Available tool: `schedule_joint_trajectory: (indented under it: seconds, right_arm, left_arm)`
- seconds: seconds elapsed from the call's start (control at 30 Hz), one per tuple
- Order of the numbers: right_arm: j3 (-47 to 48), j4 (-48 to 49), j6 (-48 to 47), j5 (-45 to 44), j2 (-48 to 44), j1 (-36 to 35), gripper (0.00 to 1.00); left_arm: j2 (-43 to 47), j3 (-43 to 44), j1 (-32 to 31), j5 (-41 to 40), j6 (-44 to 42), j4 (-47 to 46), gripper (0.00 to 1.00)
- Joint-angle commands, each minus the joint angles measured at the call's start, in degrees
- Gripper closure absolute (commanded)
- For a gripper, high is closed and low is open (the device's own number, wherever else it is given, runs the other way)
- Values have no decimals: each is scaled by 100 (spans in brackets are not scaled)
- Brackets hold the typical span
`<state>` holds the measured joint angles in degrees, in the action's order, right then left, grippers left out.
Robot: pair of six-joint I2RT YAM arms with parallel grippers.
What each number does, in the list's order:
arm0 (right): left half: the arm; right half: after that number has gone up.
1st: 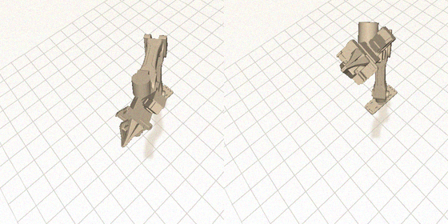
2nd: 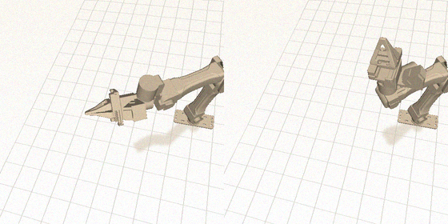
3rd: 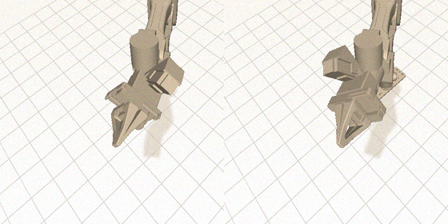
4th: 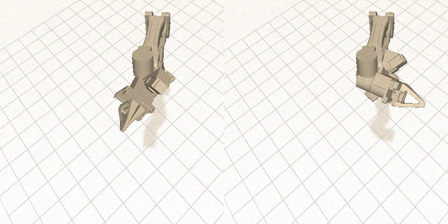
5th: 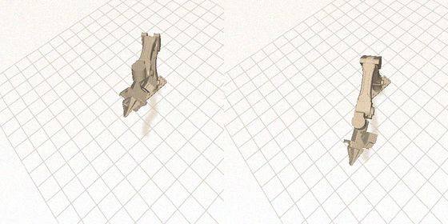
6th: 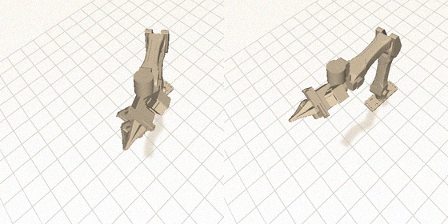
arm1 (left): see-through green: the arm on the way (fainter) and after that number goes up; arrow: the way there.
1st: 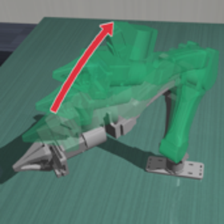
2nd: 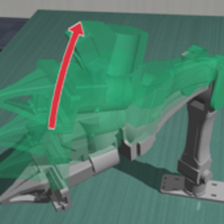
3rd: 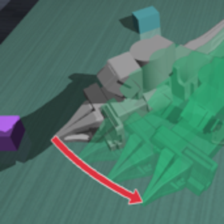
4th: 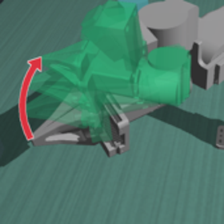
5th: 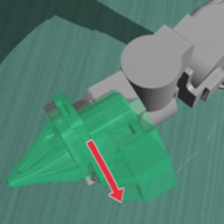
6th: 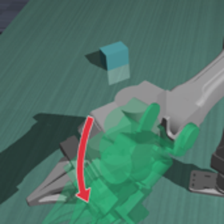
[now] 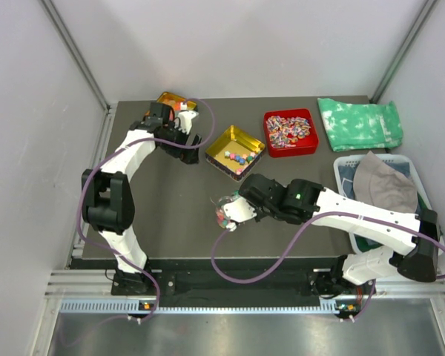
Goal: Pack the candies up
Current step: Place the fake candies in the packing bottle.
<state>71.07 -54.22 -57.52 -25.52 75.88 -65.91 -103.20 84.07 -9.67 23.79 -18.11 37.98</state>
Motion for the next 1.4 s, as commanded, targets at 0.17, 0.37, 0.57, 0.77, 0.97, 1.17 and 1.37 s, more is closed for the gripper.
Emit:
schedule_joint_trajectory:
  seconds: [0.17, 0.37, 0.57, 0.77, 0.97, 1.17, 1.37]
  right_arm:
    - [302, 25, -172, -243, -3, -177, 100]
    - [320, -1, -234, -305, -3, -194, 100]
    - [390, -1, -304, -392, 15, -203, 100]
    - [697, 51, -322, -471, -11, -186, 100]
    - [1014, 139, -32, -69, -29, 288, 100]
    - [1383, -54, 715, 1256, 120, 1457, 100]
    - [1313, 262, 1260, 2295, 199, 2082, 100]
  left_arm:
    - [353, -14, 44, 196, 18, -238, 1]
    - [353, -31, 44, 222, 27, -264, 1]
    - [353, -58, 53, 240, 35, -282, 1]
    - [344, -66, 53, 284, 44, -291, 1]
    - [362, 144, 53, 670, 123, -203, 1]
    - [502, 671, 53, 2265, 290, -106, 1]
    - [249, 1339, 27, 3500, 852, -124, 1]
